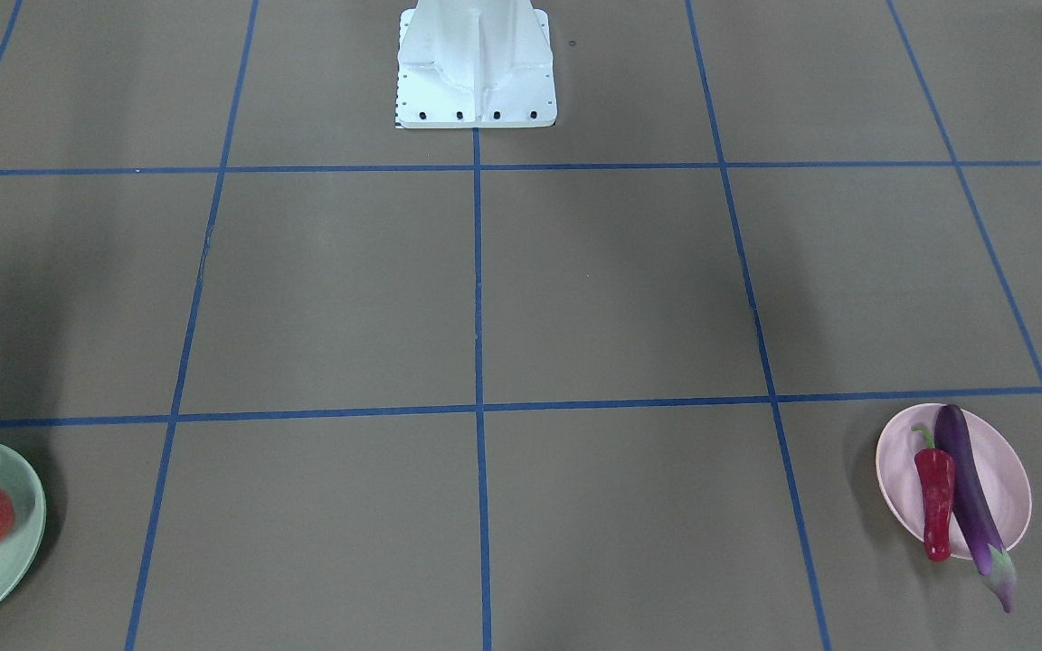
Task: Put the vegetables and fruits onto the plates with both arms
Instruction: 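Open the right gripper beside the pomegranate and lift away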
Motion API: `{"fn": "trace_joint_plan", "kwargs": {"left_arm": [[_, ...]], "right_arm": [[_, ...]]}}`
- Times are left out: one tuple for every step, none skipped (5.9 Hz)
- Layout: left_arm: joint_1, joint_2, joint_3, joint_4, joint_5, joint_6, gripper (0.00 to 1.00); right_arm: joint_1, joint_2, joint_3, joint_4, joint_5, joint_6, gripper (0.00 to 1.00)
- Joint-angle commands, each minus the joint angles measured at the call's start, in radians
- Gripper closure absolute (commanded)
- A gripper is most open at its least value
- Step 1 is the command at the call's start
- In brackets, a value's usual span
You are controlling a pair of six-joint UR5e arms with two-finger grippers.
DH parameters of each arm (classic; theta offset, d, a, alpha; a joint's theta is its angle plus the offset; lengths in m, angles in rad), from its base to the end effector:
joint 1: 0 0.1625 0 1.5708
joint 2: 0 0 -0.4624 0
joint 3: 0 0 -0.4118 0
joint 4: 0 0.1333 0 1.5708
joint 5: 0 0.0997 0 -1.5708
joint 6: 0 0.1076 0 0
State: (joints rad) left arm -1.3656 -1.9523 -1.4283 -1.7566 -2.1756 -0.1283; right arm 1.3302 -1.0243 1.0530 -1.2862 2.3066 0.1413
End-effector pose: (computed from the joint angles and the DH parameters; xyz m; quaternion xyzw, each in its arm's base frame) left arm 0.0719 -0.6996 0.5337 0.1501 0.3205 0.0986 0.9301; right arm -0.1245 -0.7637 0.5909 0.0755 -0.3764 -0.1018 0.9177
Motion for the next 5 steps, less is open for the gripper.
{"fn": "trace_joint_plan", "kwargs": {"left_arm": [[-0.071,-0.004,-0.003,0.081,-0.051,0.105,0.0],[-0.104,0.009,0.0,0.086,-0.084,0.193,0.0],[-0.145,0.045,-0.007,0.091,-0.11,0.231,0.0],[-0.171,0.059,0.012,0.092,-0.109,0.231,0.0],[-0.197,0.112,0.015,0.074,-0.108,0.234,0.0]], "right_arm": [[0.061,-0.069,0.339,-0.332,0.04,-0.008,0.01],[0.066,-0.195,0.551,-0.388,0.03,-0.008,0.01],[0.067,-0.365,0.661,-0.375,0.036,-0.006,0.01],[0.082,-0.441,0.694,-0.339,0.043,0.004,0.01],[0.098,-0.497,0.699,-0.335,0.039,-0.002,0.01]]}}
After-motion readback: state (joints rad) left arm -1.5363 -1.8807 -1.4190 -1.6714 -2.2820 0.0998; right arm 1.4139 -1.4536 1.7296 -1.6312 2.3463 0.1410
